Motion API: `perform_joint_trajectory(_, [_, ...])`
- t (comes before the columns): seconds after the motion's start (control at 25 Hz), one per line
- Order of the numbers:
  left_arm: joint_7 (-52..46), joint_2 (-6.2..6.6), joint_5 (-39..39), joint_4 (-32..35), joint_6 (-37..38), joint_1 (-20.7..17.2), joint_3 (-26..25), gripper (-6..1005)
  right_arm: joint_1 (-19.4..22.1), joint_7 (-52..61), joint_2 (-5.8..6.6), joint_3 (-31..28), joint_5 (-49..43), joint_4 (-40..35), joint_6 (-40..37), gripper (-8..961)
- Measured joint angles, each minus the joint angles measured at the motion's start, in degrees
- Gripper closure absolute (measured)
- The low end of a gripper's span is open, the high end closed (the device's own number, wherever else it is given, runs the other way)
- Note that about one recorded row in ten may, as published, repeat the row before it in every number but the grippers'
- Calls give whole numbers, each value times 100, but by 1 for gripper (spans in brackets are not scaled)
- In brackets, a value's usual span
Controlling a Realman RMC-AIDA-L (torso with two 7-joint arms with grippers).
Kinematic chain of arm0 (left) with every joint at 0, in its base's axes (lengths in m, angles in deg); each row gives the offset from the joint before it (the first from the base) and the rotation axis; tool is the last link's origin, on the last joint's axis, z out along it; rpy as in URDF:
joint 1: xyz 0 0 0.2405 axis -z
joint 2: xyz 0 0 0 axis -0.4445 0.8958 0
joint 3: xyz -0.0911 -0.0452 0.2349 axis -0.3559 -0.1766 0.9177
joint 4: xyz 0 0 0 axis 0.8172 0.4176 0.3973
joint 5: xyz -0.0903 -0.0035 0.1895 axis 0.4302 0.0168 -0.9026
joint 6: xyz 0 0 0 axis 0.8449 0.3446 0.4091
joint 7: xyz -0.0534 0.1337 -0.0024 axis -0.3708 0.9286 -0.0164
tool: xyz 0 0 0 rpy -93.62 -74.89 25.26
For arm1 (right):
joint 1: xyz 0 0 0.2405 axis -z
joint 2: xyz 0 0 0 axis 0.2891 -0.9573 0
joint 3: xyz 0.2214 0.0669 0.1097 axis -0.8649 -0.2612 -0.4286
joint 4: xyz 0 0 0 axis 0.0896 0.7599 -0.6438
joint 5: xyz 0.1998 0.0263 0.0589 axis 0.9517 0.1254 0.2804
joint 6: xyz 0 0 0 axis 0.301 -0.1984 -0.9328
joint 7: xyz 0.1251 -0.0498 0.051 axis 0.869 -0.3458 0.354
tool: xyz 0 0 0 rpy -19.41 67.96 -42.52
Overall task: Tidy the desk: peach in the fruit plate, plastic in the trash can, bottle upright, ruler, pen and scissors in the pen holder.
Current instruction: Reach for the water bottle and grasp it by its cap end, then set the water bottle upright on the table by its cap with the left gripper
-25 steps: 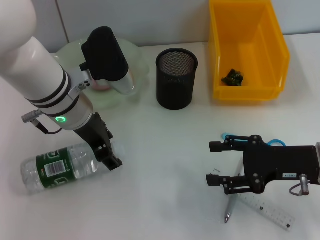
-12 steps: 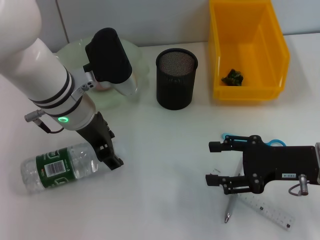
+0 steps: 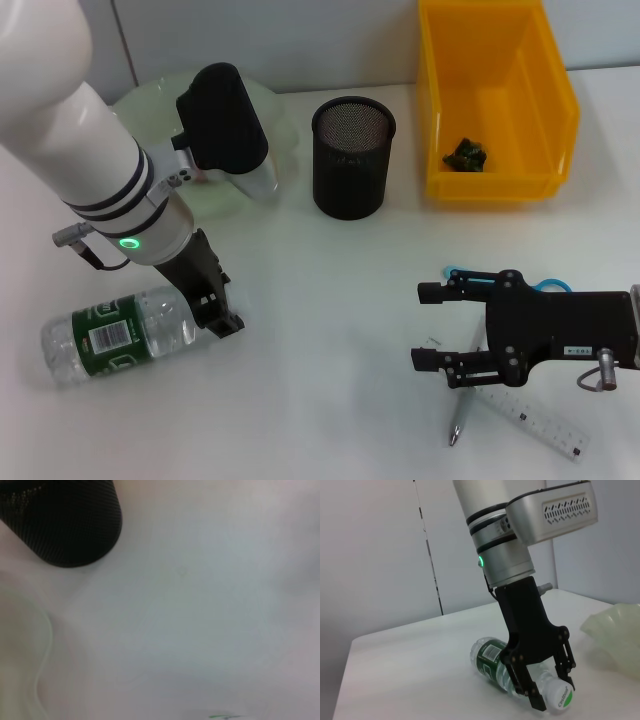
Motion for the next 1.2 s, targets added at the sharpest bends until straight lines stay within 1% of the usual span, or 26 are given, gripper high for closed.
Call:
perform_joint_trajectory(0.24, [0, -3, -9, -8, -7, 3, 16, 461, 0, 4, 0, 0, 3, 0, 0, 167])
perform_joint_trajectory(0.4, [-1, -4, -11, -13, -8, 11, 54, 457, 0, 12, 0, 0, 3, 0, 0, 167])
perform_joint_trajectory(0.6, [-15, -4, -19, -95, -7, 69, 65, 516, 0, 16, 0, -44, 18, 0, -21, 166])
perform_joint_trajectory(0.88, [-35, -3, 2, -11, 47, 71, 3, 542, 0, 16, 0, -65, 20, -1, -35, 166])
perform_joint_trajectory(0.96, [-43, 4, 8, 131, 158, 52, -152, 546, 0, 19, 0, -65, 20, 0, -40, 166])
perform_joint_trajectory(1.0, [-43, 4, 8, 131, 158, 52, -152, 546, 0, 19, 0, -65, 20, 0, -40, 166])
perform_joint_trajectory(1.04, [-23, 17, 12, 199, 274, 48, -367, 546, 0, 25, 0, -64, 20, 0, -43, 166])
perform_joint_trajectory(1.12, [-9, 25, 11, 226, 330, 48, -468, 546, 0, 28, 0, -63, 20, -1, -44, 166])
perform_joint_trajectory(1.16, [39, 39, 12, 318, 437, 46, -690, 546, 0, 29, 0, -62, 20, 0, -45, 166])
perform_joint_trajectory(1.2, [39, 39, 12, 318, 437, 46, -690, 546, 0, 29, 0, -62, 20, 0, -45, 166])
